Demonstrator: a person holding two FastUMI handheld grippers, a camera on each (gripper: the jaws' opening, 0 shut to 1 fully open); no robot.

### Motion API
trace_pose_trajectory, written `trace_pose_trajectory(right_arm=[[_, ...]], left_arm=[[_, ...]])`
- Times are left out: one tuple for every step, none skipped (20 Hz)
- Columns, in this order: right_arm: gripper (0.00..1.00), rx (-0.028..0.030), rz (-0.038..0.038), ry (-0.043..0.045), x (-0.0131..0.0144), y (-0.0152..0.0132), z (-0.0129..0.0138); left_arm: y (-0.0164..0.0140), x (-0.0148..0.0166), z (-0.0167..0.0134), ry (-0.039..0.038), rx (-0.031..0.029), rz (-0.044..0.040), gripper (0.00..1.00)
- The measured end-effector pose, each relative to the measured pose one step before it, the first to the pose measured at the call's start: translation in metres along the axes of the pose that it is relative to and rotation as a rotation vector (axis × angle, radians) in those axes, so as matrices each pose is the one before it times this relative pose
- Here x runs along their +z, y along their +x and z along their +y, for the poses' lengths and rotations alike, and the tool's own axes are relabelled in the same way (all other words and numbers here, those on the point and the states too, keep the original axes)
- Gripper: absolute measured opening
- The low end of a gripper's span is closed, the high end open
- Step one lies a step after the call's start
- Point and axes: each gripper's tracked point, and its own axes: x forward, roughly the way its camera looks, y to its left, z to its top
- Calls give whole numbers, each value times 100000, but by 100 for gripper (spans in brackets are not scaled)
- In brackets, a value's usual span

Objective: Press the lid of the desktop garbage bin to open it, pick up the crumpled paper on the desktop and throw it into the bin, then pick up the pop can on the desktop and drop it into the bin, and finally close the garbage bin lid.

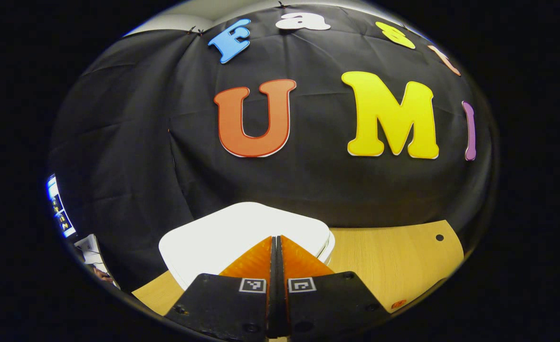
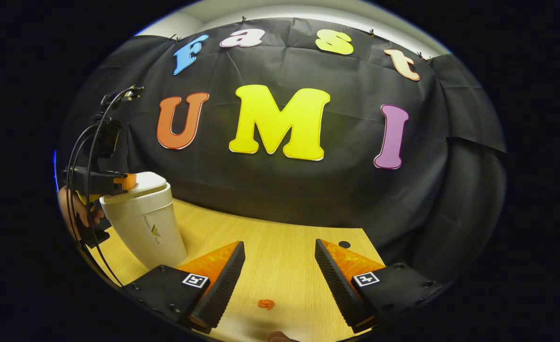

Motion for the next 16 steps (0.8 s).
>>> trace_pose_trajectory(right_arm=[[94, -131, -45, 449, -87, -284, -163], [94, -111, -142, 421, 11, -174, -150], [94, -118, -100, 412, -29, -278, -97], [94, 57, 286, 426, -28, -211, -70], [94, -115, 315, 390, -302, -241, -160], [94, -116, 358, 471, -95, -267, -134], [94, -28, 380, 504, -186, -295, -79], [94, 133, 213, 417, -133, -298, -84], [94, 70, 165, 192, -199, -342, -94], [94, -138, 127, -78, -188, -302, -104], [94, -64, 411, -288, -359, -262, -67], [94, 237, 561, -408, -307, -264, 54], [94, 266, 435, -267, -395, -359, 43], [94, 222, 406, -91, -330, -311, 48], [94, 393, 572, 86, -447, -241, 121], [93, 394, 639, -179, -419, -217, 110]], left_arm=[[-438, 1264, -177, 914, -975, -3411, 3], [-567, 1108, -282, 441, -812, -2818, 2], [-487, 1144, -93, 688, -265, -2836, 2], [-514, 1180, -319, 269, -1160, -2761, 3], [-524, 783, -589, -827, -1505, -1913, 3], [-542, 536, -586, -1164, -1917, -694, 3], [-596, 493, -536, -417, -1695, -1085, 3], [-304, 114, -623, -192, -708, -614, 3], [-661, 204, -409, -318, -1538, -642, 3], [-644, 274, -418, -504, -1255, -877, 4], [-726, 143, -139, -36, -18, -418, 4], [-512, -88, -20, -330, 503, 53, 6], [-592, -271, -135, -477, -215, 376, 8], [-635, -518, -233, -229, -296, 1167, 17], [-411, -538, -495, 230, -1711, 1546, 36], [-550, -719, -308, 753, -746, 1530, 40]])
